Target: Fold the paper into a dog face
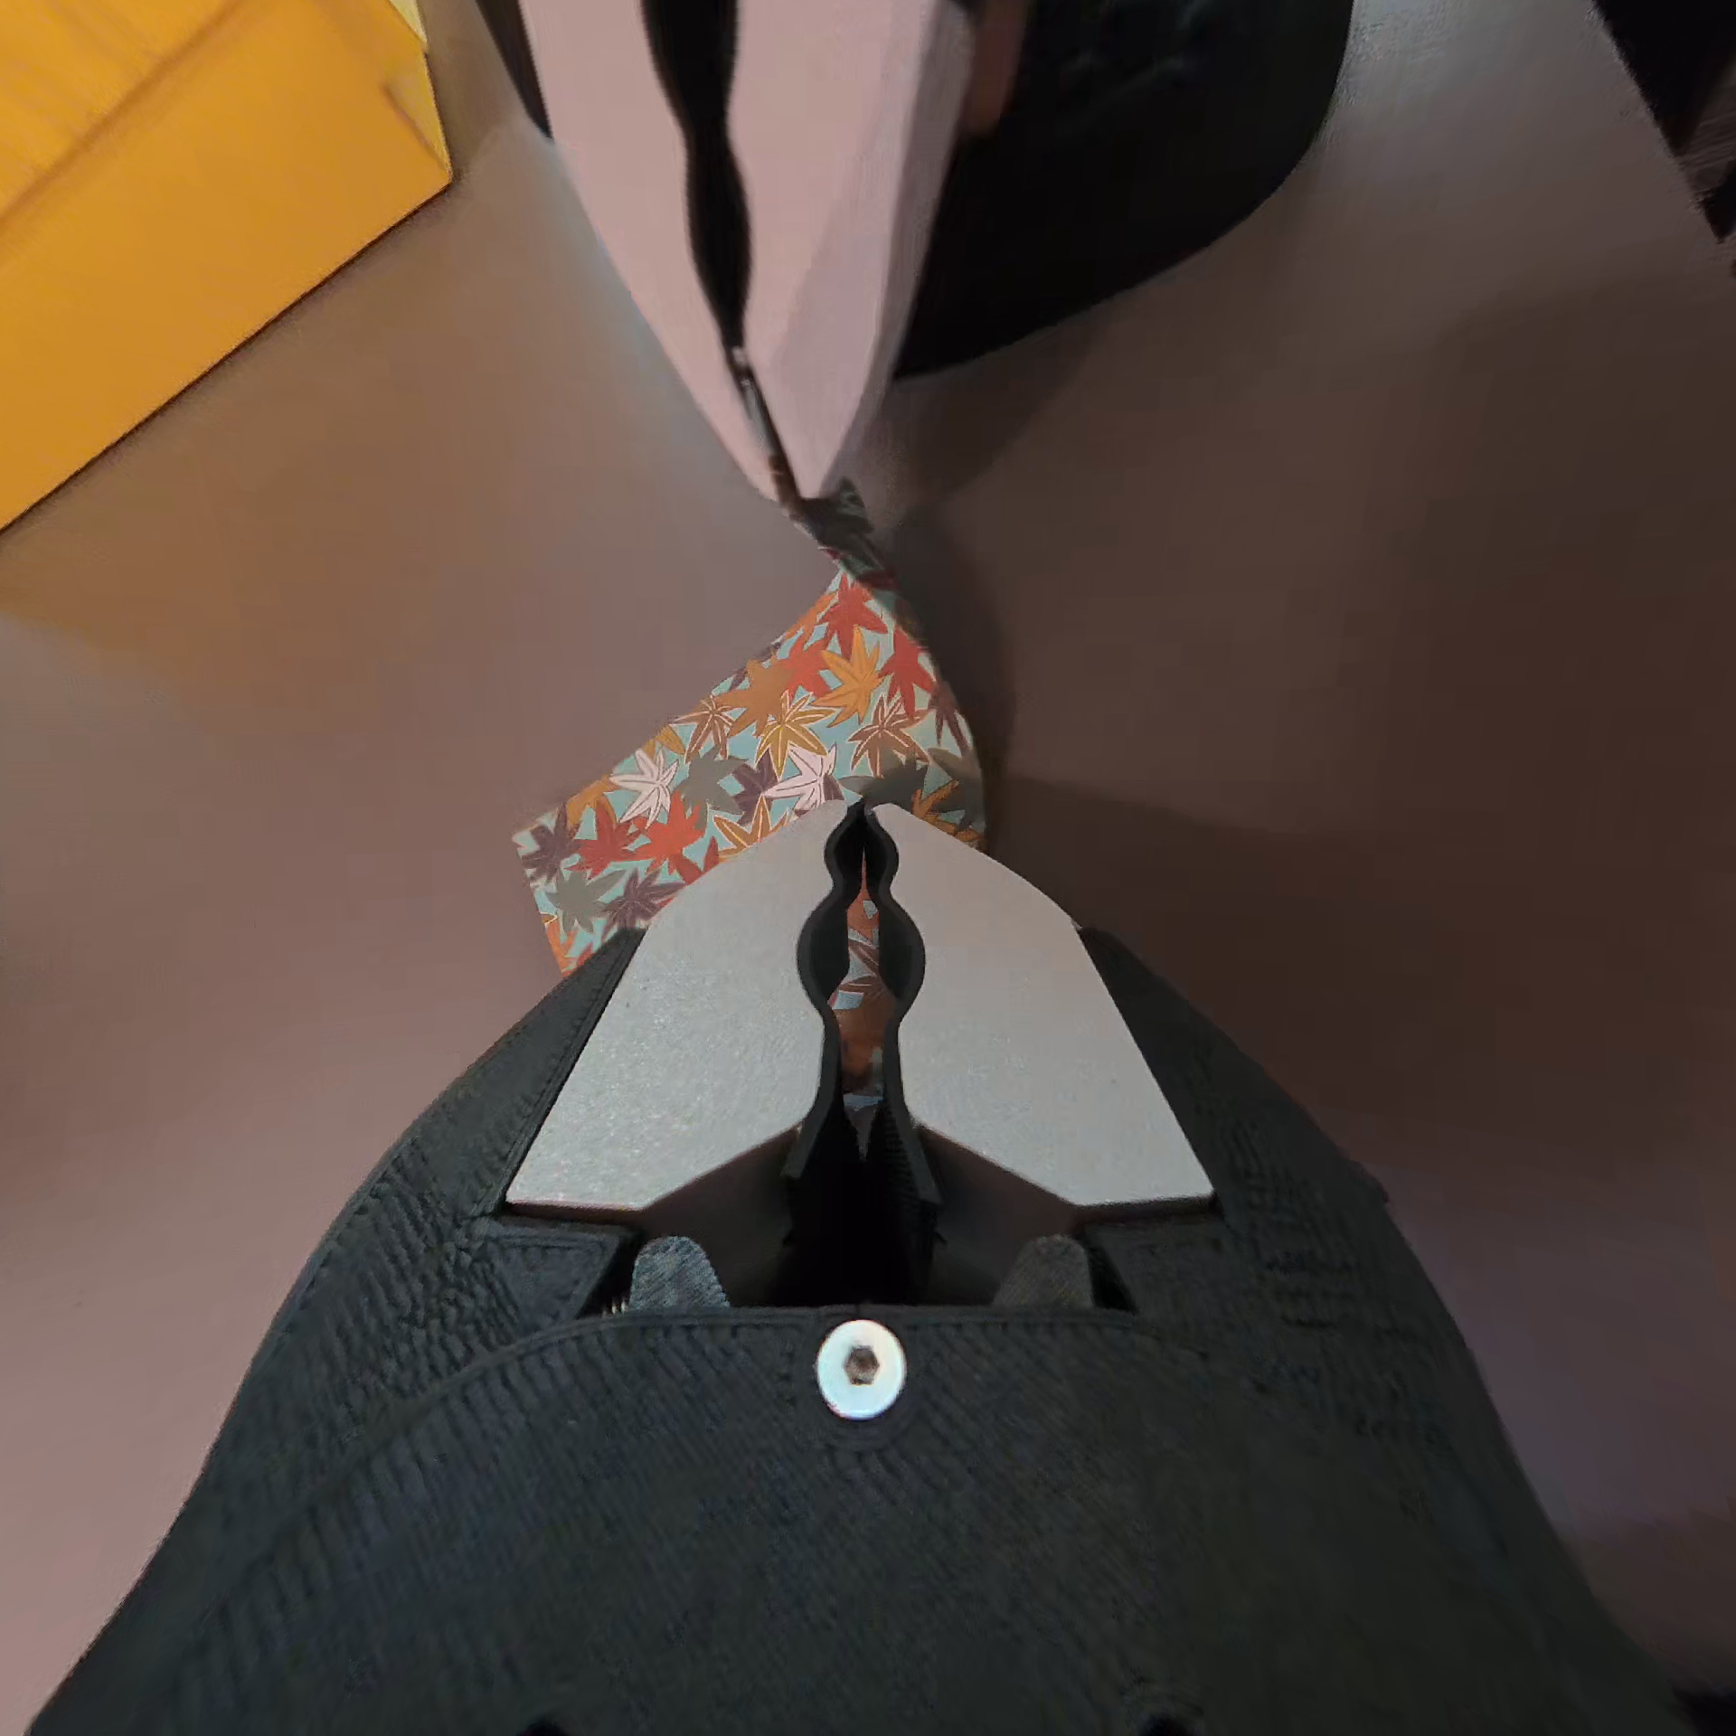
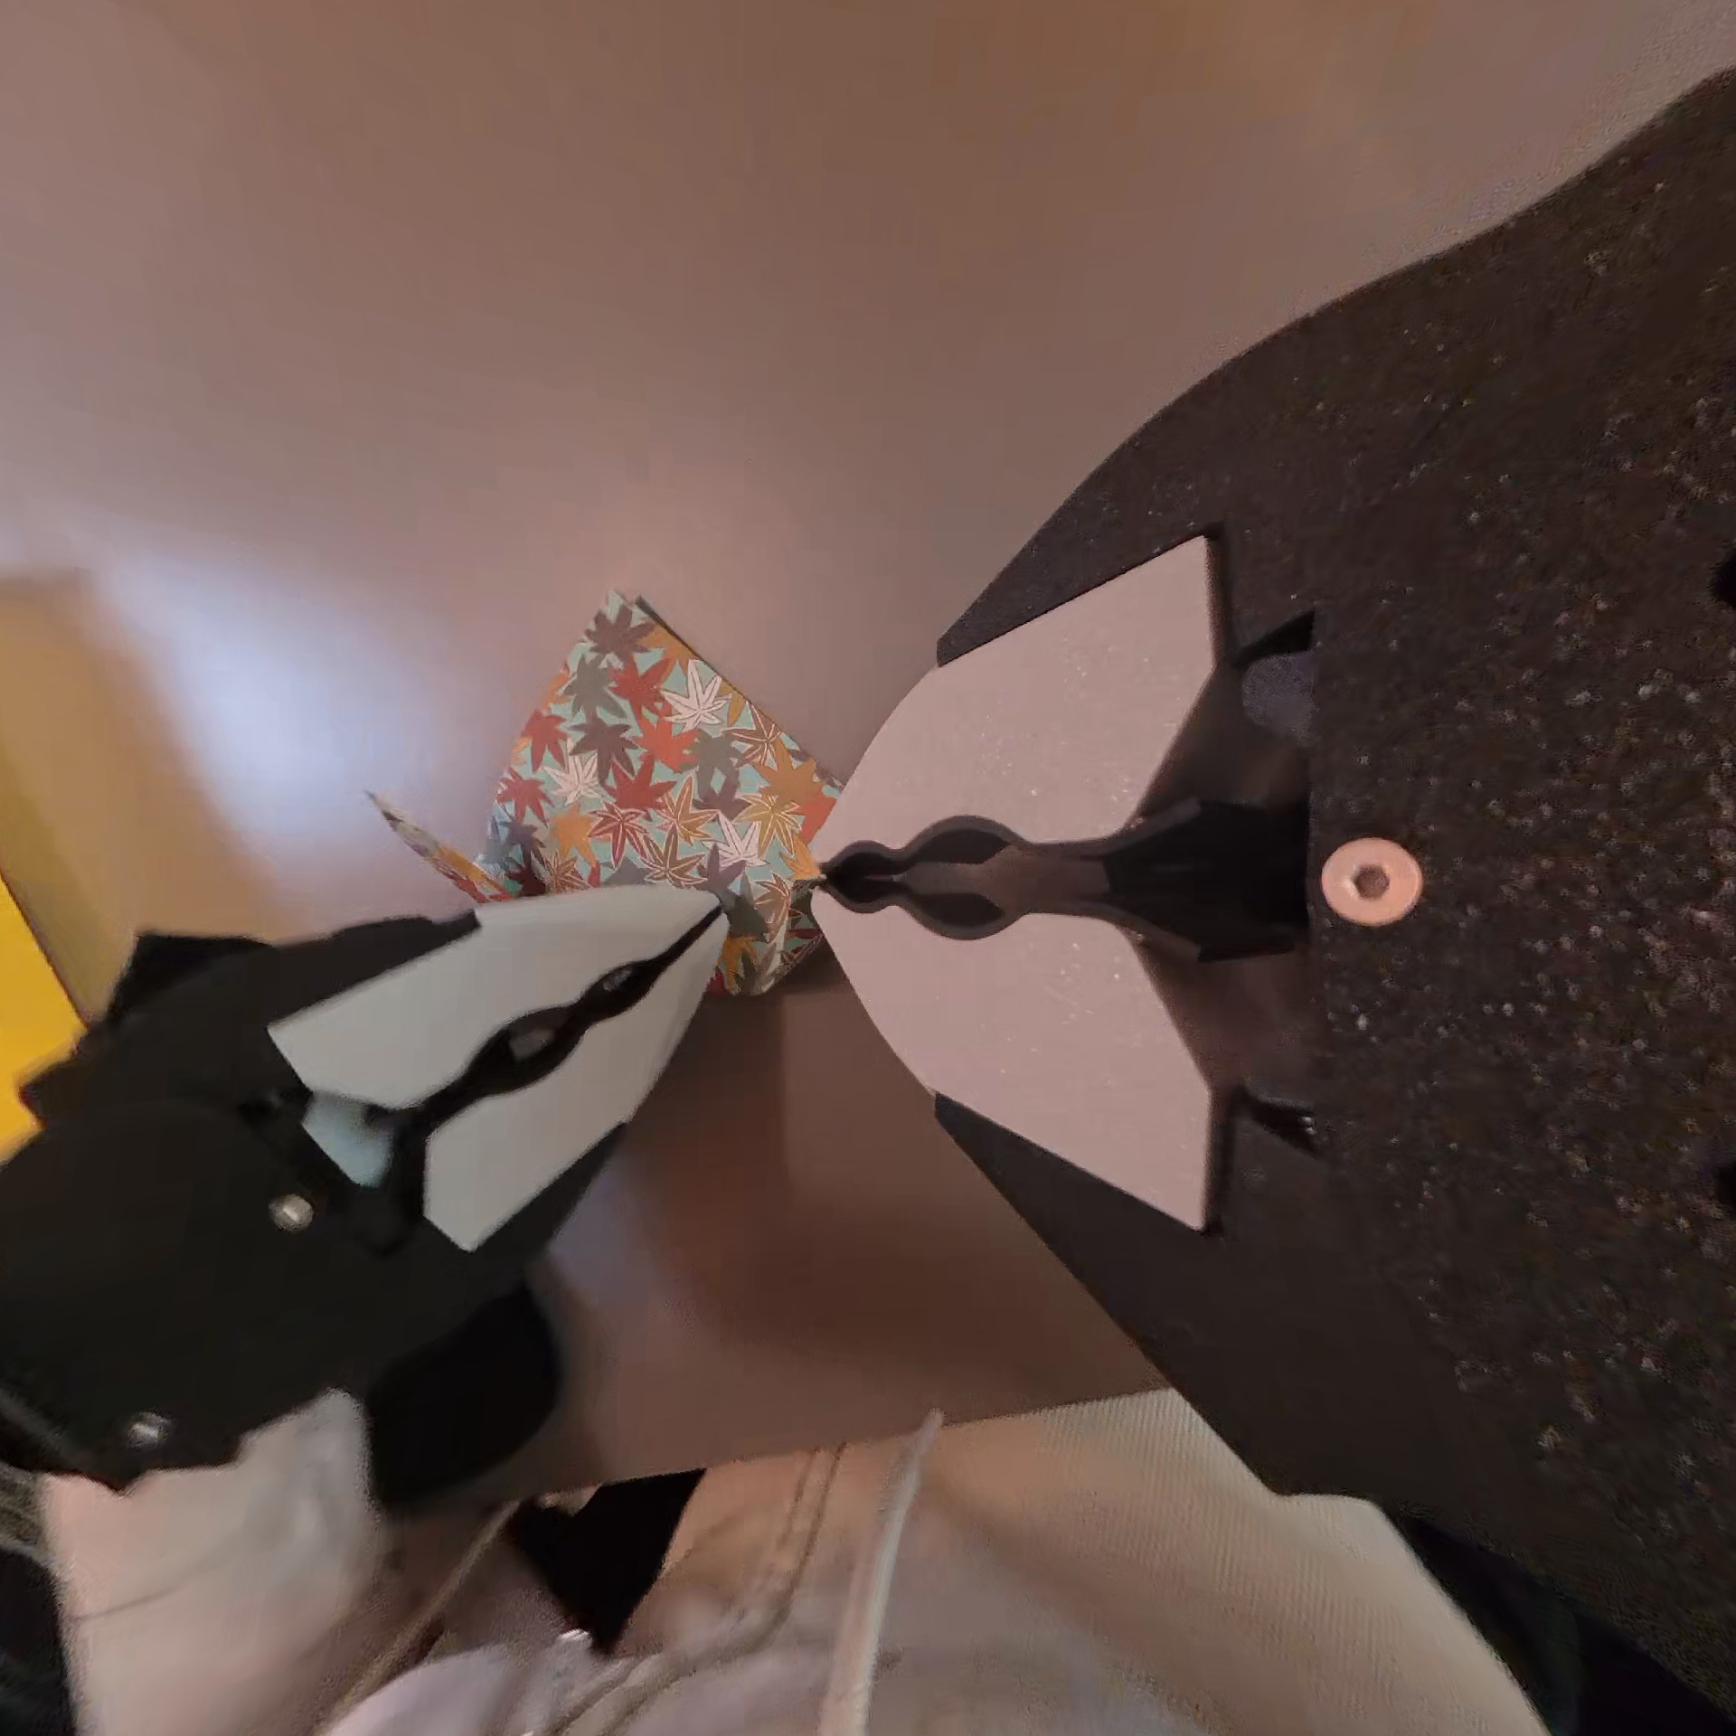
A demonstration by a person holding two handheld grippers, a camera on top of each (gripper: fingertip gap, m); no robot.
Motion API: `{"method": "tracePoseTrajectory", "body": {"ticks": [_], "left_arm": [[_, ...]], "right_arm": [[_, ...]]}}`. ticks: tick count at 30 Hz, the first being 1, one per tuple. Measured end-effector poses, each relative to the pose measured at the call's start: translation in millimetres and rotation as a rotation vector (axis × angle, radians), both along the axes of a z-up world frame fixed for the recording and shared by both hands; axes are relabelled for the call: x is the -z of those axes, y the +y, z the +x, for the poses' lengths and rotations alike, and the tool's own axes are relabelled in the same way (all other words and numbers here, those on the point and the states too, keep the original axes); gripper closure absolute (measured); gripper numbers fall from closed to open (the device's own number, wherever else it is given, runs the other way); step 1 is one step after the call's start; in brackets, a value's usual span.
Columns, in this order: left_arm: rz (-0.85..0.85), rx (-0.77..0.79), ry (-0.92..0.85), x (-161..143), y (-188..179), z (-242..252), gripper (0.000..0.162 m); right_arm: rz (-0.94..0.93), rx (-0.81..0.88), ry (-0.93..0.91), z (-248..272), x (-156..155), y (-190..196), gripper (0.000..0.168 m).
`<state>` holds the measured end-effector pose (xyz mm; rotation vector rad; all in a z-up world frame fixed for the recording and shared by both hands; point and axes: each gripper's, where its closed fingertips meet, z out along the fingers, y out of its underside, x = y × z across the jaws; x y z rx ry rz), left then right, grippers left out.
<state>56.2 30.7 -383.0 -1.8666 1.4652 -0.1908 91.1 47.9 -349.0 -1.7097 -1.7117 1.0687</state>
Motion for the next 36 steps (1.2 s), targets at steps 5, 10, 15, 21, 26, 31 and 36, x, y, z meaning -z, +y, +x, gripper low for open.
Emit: {"method": "tracePoseTrajectory", "body": {"ticks": [5,10,15,21,26,31,36], "left_arm": [[0.094,-0.043,0.006,-0.6,0.2,-0.1,0.162],[0.214,-0.024,0.037,-1.3,0.1,0.1,0.162],[0.217,-0.022,0.025,-1.5,0.0,0.1,0.162],[0.211,-0.009,0.009,-1.5,-0.5,0.2,0.162],[0.223,0.011,0.019,-1.6,-0.8,0.4,0.162],[0.231,0.069,0.033,-1.7,-6.2,5.8,0.162],[0.214,0.120,0.025,-1.4,-10.3,11.5,0.162]], "right_arm": [[-0.077,0.024,-0.115,-6.4,13.7,11.0,0.168],[-0.081,0.016,-0.231,-14.9,26.9,15.2,0.167],[-0.098,0.054,-0.285,-16.0,33.6,17.6,0.167],[-0.065,0.086,-0.283,-17.8,33.7,21.4,0.167],[0.013,0.096,-0.276,-18.5,34.2,22.9,0.167],[0.110,0.118,-0.282,-17.5,34.5,24.8,0.167],[0.203,0.092,-0.297,-18.4,34.4,24.6,0.166]]}}
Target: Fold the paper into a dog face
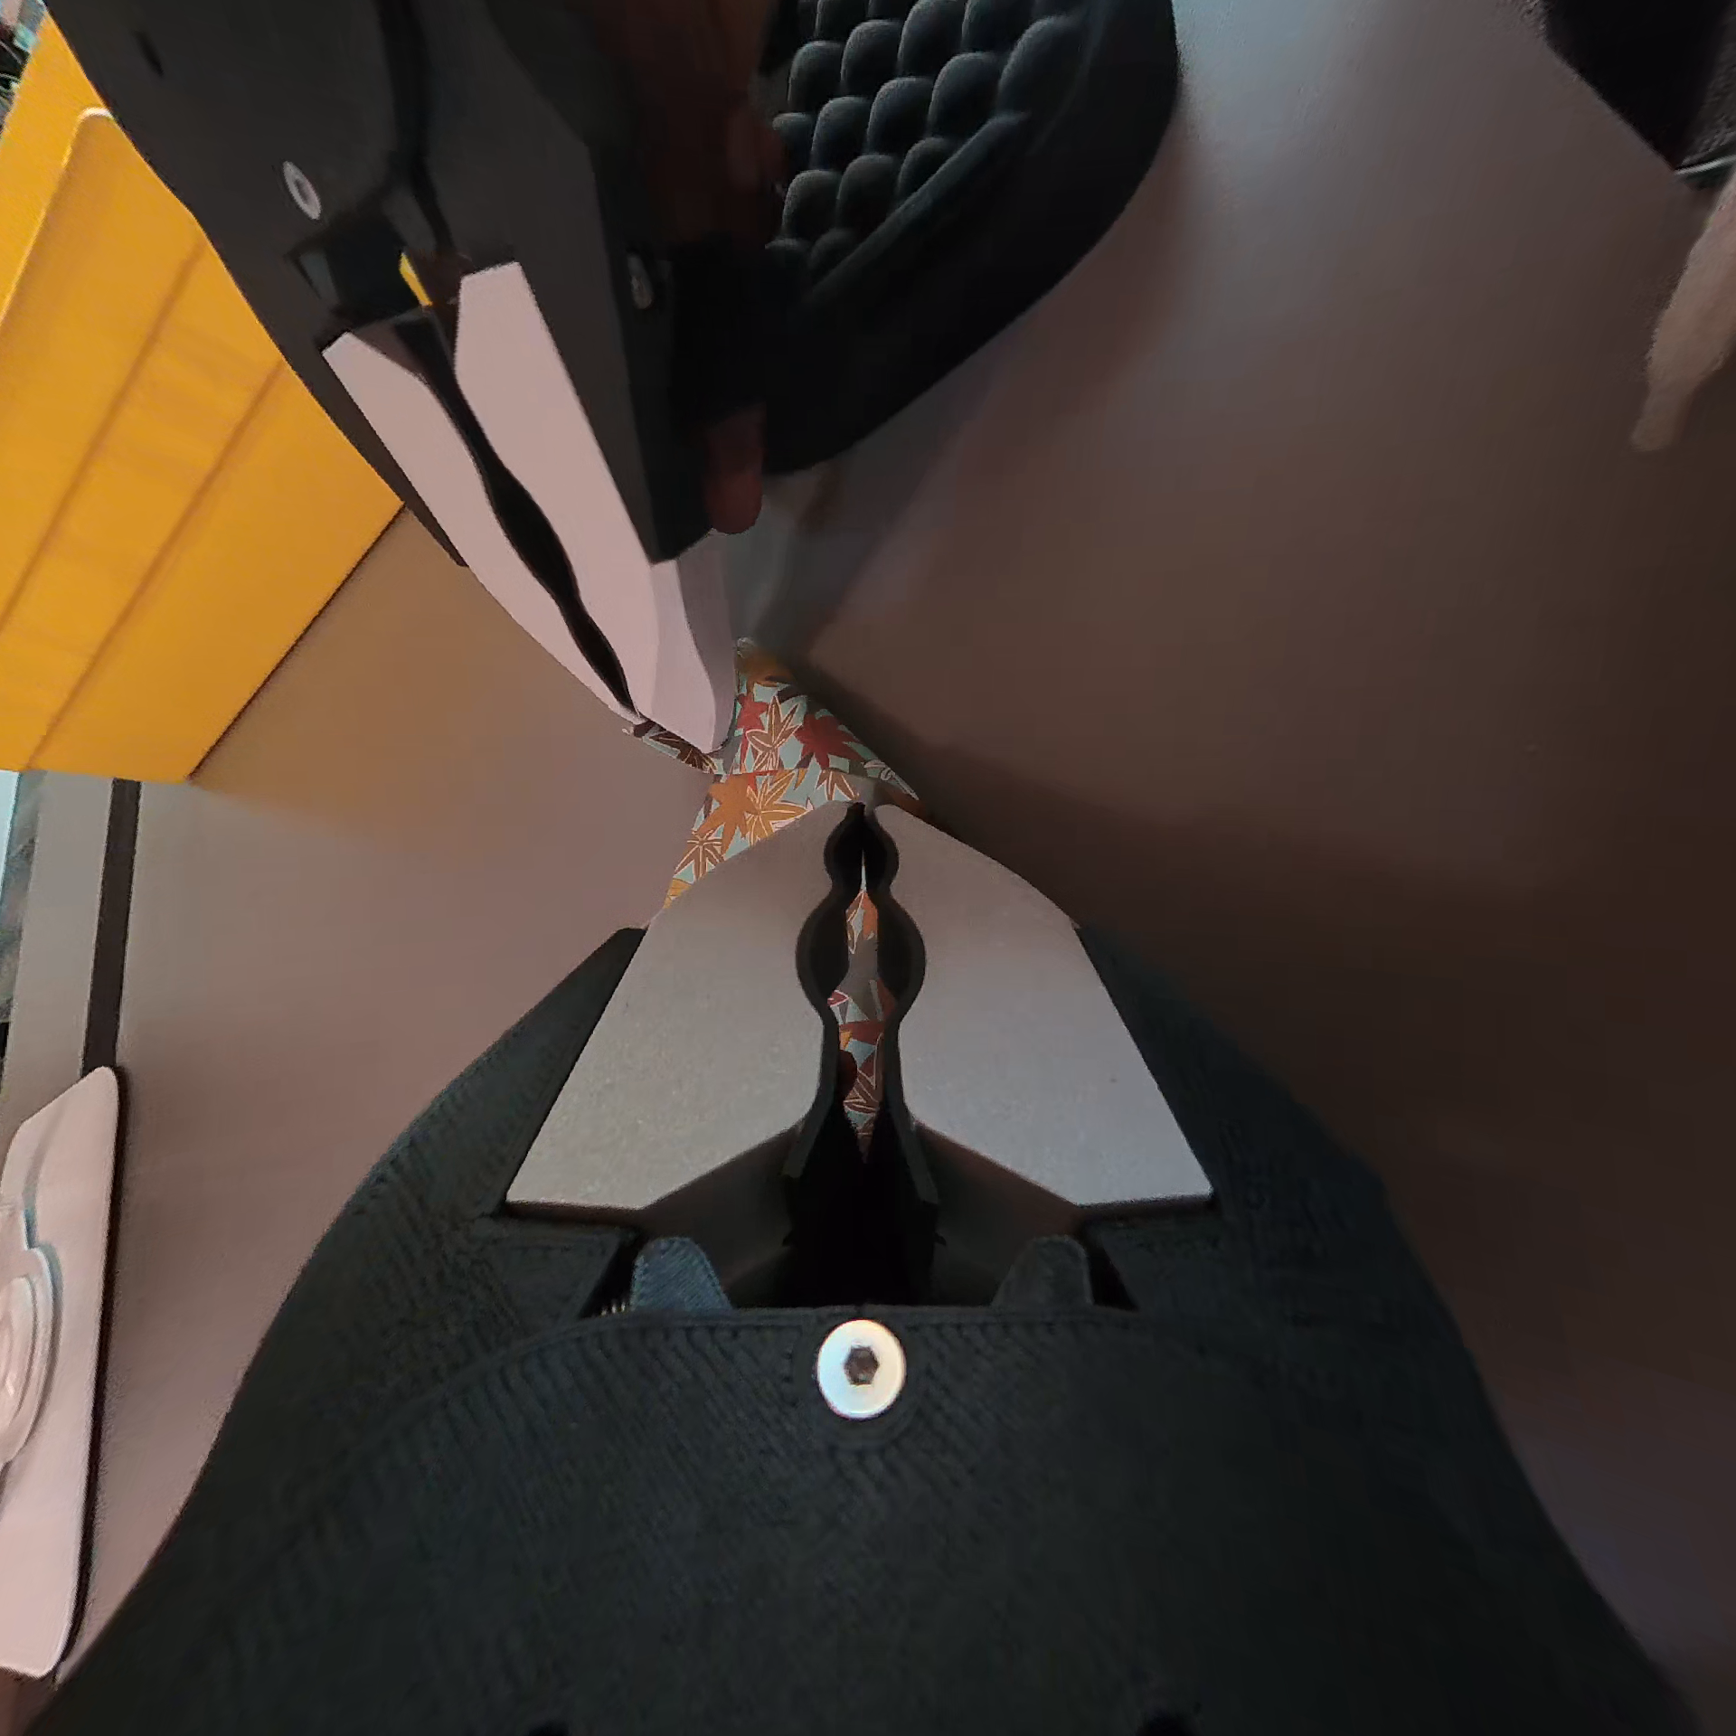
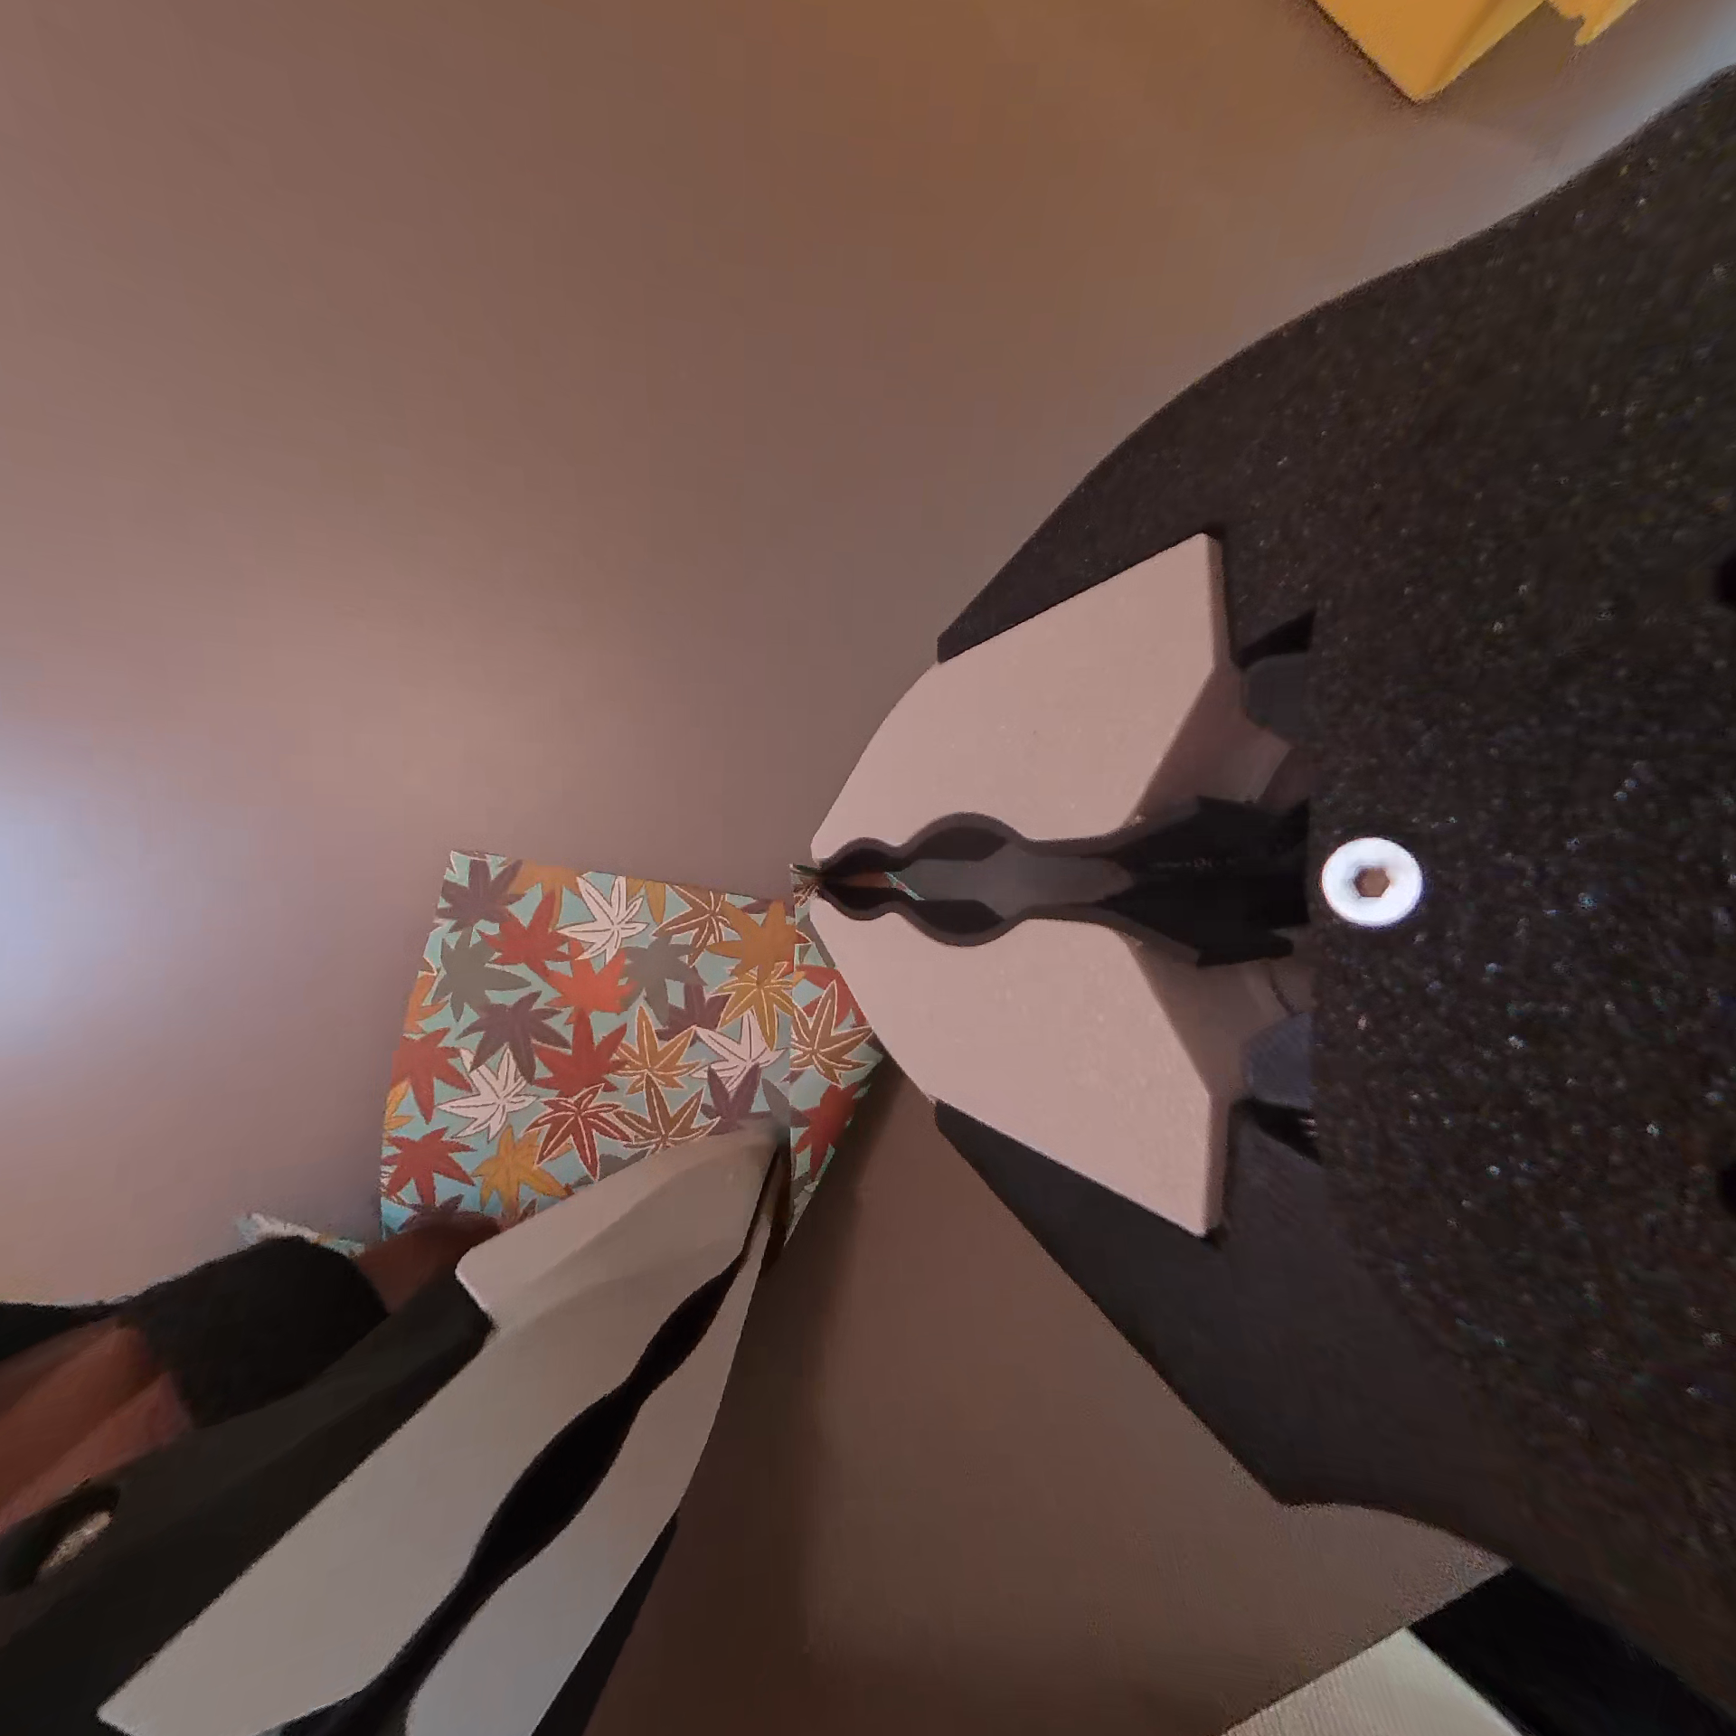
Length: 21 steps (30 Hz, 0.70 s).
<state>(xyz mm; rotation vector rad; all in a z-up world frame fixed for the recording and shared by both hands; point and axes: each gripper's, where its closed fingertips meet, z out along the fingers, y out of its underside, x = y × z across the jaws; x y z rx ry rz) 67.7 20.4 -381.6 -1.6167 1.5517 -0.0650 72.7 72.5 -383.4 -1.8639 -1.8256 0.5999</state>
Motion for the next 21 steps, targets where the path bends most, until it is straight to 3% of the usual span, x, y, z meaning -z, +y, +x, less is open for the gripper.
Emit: {"method": "tracePoseTrajectory", "body": {"ticks": [8,14,21], "left_arm": [[-0.029,0.008,-0.055,0.2,-0.2,0.4,0.162],[-0.024,0.011,-0.056,0.3,-0.2,0.5,0.162],[-0.014,0.014,-0.055,0.3,0.0,0.8,0.162]], "right_arm": [[0.128,-0.117,0.044,-6.6,-1.7,-2.6,0.164],[0.284,-0.135,0.061,-7.6,-5.0,3.0,0.152],[0.913,-0.360,0.050,-9.7,-6.1,-7.2,0.168]]}}
